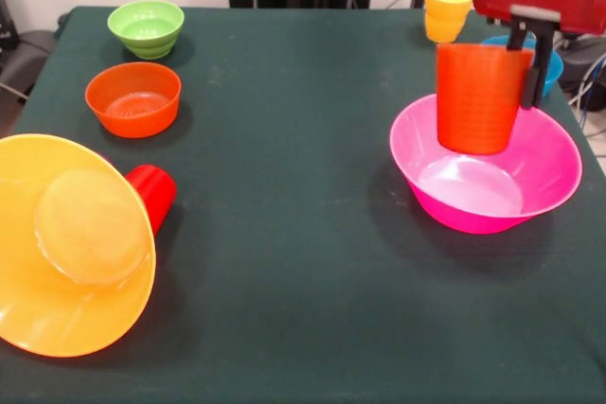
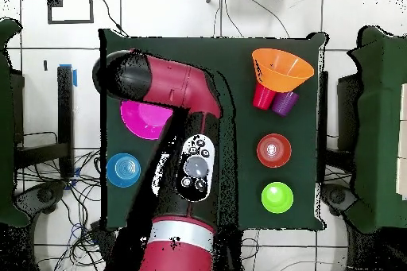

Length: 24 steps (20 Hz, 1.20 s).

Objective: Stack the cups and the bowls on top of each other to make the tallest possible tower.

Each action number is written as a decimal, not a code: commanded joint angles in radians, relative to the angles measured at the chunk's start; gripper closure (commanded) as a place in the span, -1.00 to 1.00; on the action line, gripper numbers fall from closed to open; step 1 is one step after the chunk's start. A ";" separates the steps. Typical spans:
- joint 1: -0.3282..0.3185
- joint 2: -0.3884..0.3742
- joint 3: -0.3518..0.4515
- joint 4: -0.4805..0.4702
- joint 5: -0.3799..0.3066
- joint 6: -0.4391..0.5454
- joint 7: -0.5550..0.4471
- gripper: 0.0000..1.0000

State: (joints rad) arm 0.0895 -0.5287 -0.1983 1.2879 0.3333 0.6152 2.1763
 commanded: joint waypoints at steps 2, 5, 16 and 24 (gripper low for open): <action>0.003 0.076 0.023 0.016 -0.004 -0.030 0.188 1.00; 0.002 0.075 0.030 0.054 -0.015 -0.055 0.178 1.00; 0.017 0.091 0.026 0.091 -0.016 -0.062 0.177 1.00; 0.034 0.099 0.022 0.089 0.002 -0.056 0.199 -1.00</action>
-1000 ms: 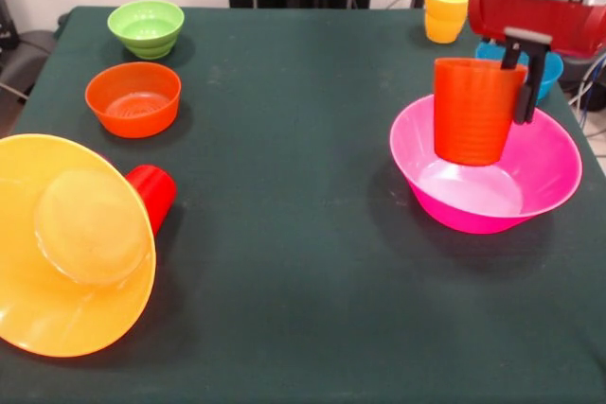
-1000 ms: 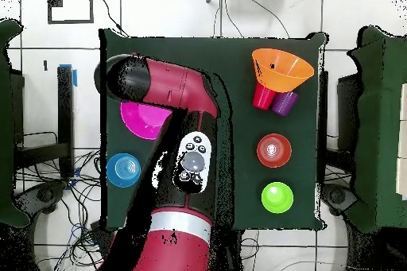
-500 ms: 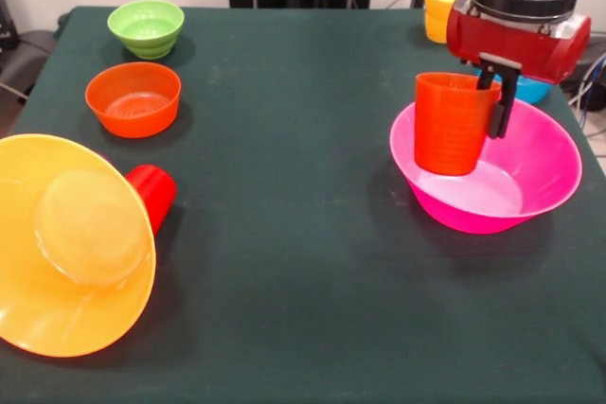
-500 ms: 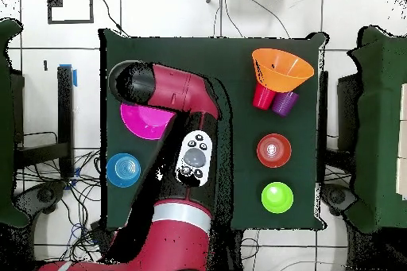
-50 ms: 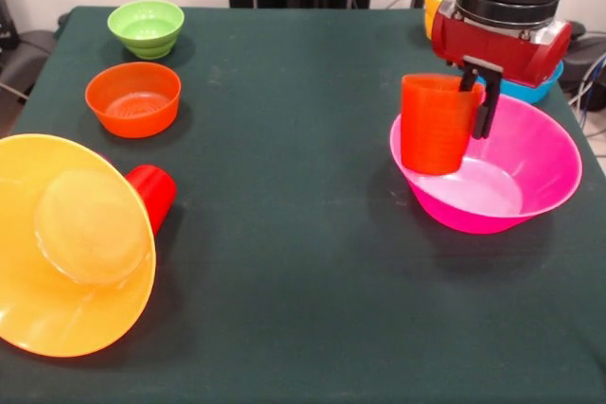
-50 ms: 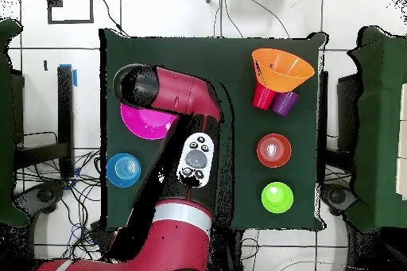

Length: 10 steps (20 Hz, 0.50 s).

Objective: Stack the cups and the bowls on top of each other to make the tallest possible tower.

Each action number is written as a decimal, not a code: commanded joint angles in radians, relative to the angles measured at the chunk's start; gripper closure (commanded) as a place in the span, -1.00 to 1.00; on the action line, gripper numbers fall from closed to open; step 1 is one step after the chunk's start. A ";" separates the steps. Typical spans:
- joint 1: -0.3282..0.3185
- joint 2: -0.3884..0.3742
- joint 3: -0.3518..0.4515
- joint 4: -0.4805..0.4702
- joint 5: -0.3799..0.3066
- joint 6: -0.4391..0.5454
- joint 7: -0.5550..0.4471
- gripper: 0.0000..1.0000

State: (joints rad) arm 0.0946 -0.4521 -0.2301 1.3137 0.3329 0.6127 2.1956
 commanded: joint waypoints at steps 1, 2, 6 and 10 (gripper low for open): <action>0.030 0.023 0.054 0.063 0.004 -0.052 0.182 -1.00; 0.032 0.024 0.054 0.061 0.005 -0.051 0.185 -1.00; 0.041 0.025 0.046 0.058 0.011 -0.042 0.196 -1.00; 0.049 0.028 0.042 0.054 0.018 -0.041 0.204 -1.00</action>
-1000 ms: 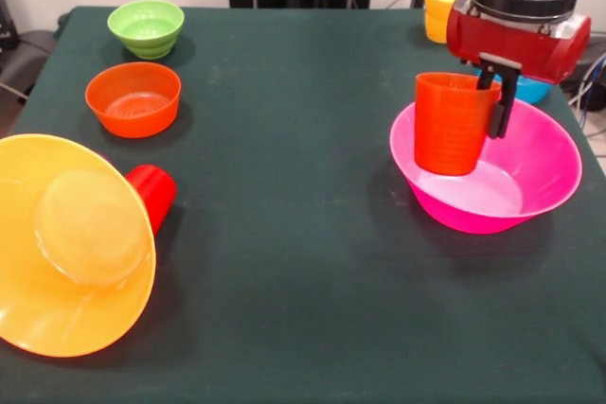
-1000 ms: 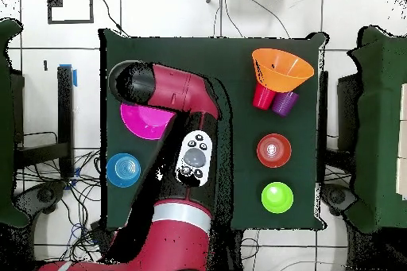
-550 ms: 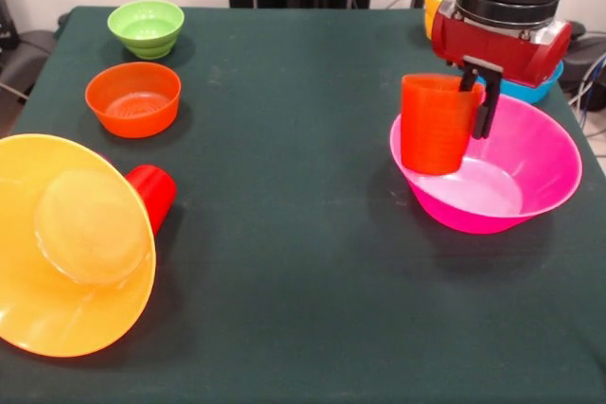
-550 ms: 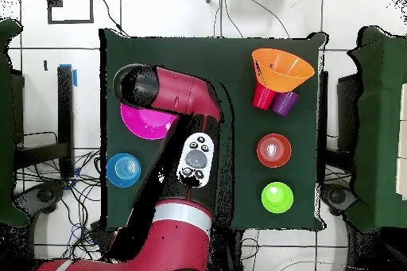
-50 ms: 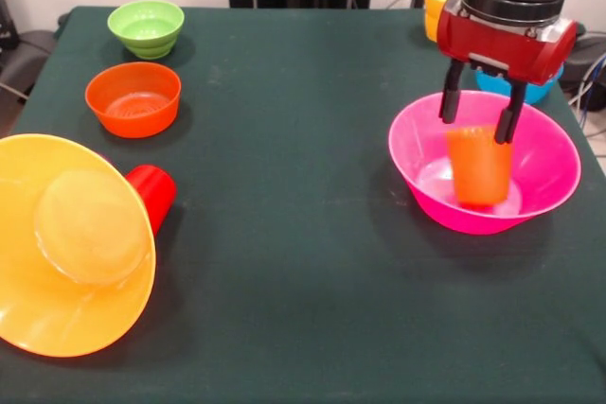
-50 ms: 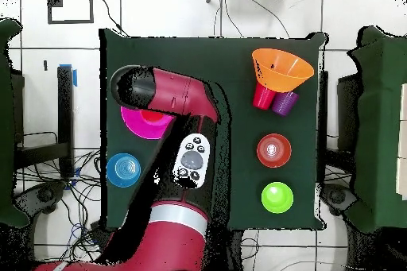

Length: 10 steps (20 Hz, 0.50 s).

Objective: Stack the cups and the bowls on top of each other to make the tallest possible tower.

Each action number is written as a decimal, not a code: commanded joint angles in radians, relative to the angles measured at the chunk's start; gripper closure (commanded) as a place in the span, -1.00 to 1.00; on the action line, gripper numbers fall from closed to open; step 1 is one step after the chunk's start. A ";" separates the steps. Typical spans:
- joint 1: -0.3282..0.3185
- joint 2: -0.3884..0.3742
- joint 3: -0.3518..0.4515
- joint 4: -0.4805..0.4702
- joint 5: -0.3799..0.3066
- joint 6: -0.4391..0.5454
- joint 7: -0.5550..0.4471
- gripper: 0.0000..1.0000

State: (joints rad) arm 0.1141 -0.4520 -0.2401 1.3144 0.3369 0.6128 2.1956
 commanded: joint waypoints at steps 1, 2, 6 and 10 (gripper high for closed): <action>0.032 0.029 0.049 0.052 0.015 -0.042 0.206 -1.00; 0.037 0.033 0.040 0.044 0.013 -0.047 0.209 -1.00; 0.037 0.021 0.025 0.031 0.010 -0.019 0.198 -1.00; 0.029 -0.002 0.021 0.031 0.008 0.014 0.174 -1.00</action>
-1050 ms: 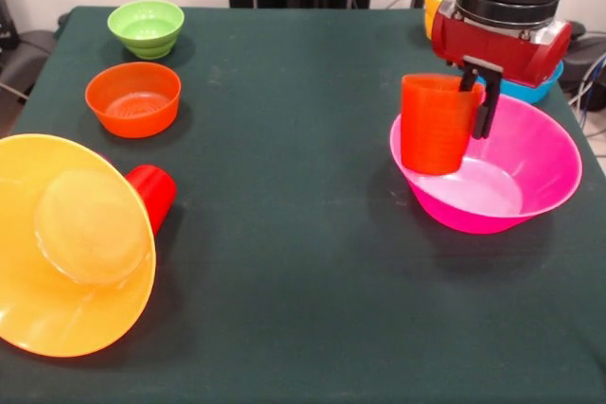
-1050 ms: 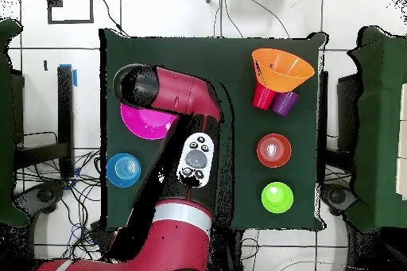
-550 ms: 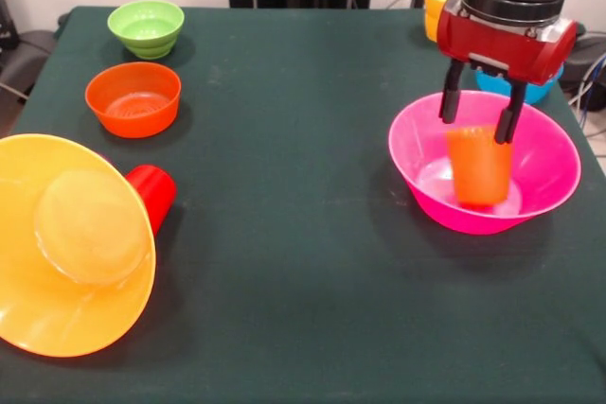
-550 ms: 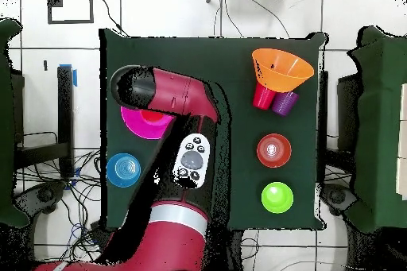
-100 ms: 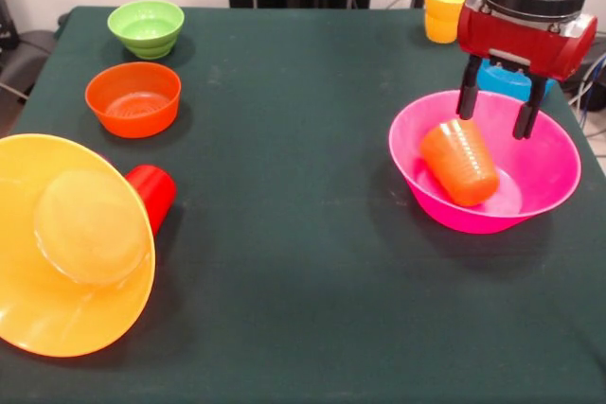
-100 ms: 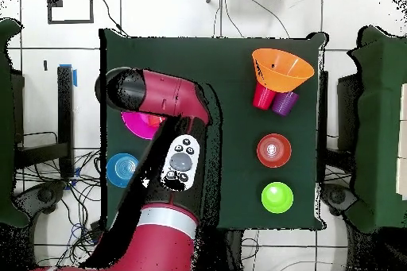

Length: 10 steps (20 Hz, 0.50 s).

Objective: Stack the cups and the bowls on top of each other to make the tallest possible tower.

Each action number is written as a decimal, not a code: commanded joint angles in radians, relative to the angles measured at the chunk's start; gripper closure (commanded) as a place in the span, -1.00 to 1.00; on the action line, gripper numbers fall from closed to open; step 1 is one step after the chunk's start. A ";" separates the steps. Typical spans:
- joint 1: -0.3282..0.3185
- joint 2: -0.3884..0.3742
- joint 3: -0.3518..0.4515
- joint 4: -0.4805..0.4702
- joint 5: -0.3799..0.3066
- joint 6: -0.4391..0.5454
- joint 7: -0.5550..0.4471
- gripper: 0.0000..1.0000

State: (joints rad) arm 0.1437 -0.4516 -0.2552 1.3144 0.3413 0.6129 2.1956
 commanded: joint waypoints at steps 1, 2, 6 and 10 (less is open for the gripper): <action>-0.002 -0.006 0.036 0.032 0.003 0.020 0.168 -1.00; -0.008 -0.016 0.034 0.030 0.001 0.035 0.158 -1.00; -0.023 -0.027 0.041 0.035 -0.006 0.053 0.128 -1.00; -0.076 -0.062 0.057 0.083 -0.032 0.030 0.044 -1.00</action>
State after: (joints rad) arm 0.1291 -0.4729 -0.2630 1.3177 0.3414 0.6129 2.1956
